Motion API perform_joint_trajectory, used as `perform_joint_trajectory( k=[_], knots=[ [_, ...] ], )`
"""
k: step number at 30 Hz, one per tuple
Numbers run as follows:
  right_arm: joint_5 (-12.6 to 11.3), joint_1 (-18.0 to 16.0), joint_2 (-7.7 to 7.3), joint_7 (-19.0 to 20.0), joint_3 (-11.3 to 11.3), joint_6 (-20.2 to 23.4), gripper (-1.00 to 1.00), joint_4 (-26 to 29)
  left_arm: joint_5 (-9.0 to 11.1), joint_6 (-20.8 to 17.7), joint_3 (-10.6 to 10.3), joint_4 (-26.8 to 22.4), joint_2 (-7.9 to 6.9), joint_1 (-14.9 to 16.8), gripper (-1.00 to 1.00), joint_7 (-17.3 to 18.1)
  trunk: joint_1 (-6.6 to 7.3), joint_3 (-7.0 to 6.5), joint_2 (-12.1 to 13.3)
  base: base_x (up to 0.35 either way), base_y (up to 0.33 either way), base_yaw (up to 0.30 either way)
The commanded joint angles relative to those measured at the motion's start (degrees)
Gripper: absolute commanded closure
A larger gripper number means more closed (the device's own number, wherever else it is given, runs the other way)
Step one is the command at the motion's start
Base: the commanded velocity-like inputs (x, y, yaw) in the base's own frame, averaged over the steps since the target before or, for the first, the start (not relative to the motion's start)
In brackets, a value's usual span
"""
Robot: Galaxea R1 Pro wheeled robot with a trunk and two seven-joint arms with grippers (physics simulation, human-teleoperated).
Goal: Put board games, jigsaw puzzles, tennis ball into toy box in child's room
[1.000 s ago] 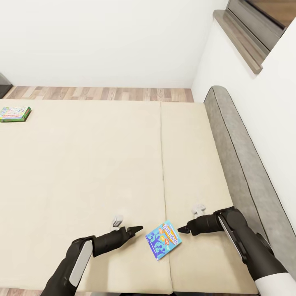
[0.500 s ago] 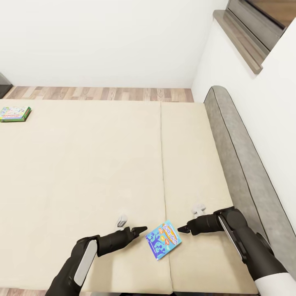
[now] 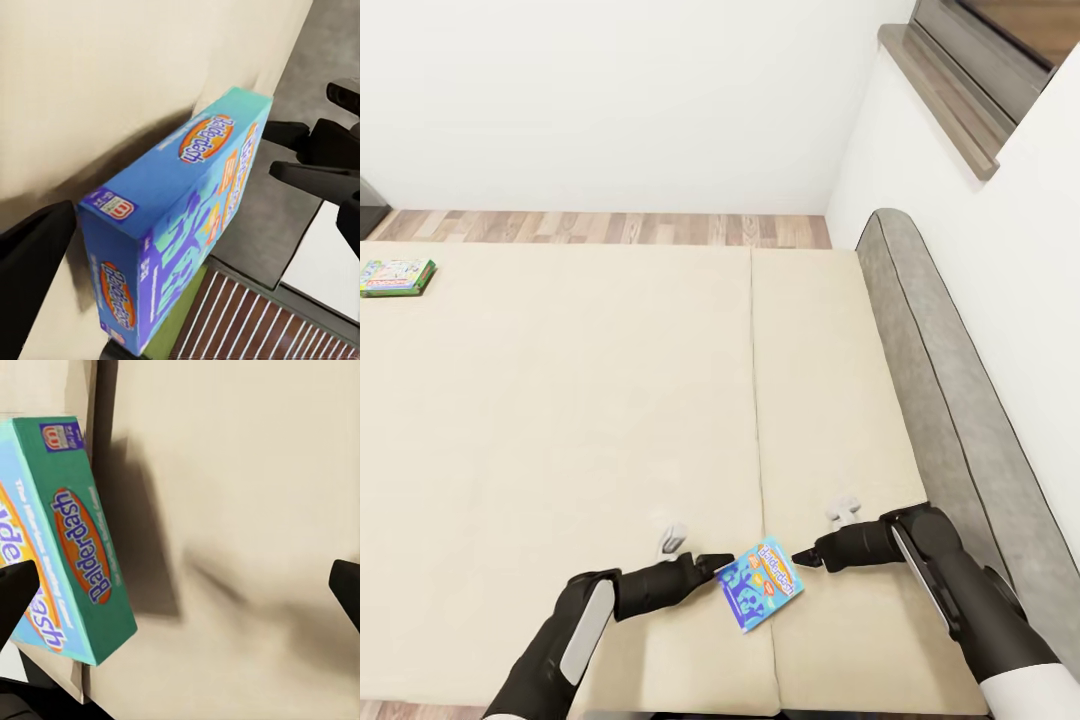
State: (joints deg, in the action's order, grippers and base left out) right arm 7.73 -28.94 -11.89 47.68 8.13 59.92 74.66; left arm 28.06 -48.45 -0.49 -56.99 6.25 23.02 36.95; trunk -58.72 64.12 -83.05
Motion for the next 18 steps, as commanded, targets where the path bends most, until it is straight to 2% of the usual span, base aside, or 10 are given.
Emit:
perform_joint_trajectory(
  k=[1, 18],
  knots=[
    [1.37, -0.04, -0.05, 0.43, 0.05, 0.08, -1.0, 0.06, -0.42, -0.01, -0.06, 0.36, 0.17, 0.21, -1.0, -0.03, 0.0, 0.03, -0.02, 0.0, 0.0, 0.0],
    [1.39, -0.03, -0.01, 0.48, 0.1, 0.08, -1.0, 0.05, -0.34, 0.17, -0.37, 1.62, 0.75, 0.86, -1.0, 1.66, 0.0, 0.03, -0.02, 0.0, 0.0, 0.0]
  ],
)
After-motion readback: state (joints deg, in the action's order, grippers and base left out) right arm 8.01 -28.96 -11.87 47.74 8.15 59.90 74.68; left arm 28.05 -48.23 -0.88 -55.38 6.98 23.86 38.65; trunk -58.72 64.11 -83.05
